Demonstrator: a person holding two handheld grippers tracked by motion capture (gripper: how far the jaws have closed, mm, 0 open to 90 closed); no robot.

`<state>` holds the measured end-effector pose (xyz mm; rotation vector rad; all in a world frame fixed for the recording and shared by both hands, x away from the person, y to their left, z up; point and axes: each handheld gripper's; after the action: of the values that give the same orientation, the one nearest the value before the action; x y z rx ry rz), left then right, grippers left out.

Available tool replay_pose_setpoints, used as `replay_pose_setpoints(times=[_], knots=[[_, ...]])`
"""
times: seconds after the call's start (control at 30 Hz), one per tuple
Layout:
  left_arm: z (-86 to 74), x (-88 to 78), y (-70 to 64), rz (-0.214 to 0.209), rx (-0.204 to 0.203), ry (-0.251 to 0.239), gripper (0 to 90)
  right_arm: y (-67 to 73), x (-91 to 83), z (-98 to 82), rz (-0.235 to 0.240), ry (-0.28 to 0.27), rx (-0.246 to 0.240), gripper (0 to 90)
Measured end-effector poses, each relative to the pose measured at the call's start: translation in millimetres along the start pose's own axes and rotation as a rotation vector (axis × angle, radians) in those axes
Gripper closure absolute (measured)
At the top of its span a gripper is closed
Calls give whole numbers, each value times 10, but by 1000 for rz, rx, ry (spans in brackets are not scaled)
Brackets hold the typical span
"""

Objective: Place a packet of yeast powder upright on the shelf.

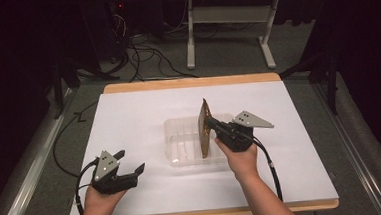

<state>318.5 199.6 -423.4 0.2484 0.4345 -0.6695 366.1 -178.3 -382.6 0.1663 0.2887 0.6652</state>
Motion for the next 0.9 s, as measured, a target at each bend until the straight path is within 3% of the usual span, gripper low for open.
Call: replay_pose_setpoints(times=[0.03,0.3,0.7,0.9], knots=[[1,1,0,-2,0,0,202,2,-2,3,-3,3,-2,887],[-3,8,11,-3,0,1,202,75,-64,97,17,27,-15,532],[-5,22,20,-4,-2,8,202,38,-255,166,0,35,-42,405],[-10,24,18,-2,-6,9,202,-117,-537,101,-49,61,-67,364]])
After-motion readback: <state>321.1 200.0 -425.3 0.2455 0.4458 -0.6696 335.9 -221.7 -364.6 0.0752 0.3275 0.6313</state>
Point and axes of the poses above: each handheld gripper's, and its own axes: x roughly forward along the jaws, z roughly out of its top, y roughly to its left, and after that the axes turned 3 degrees about x, right-handed
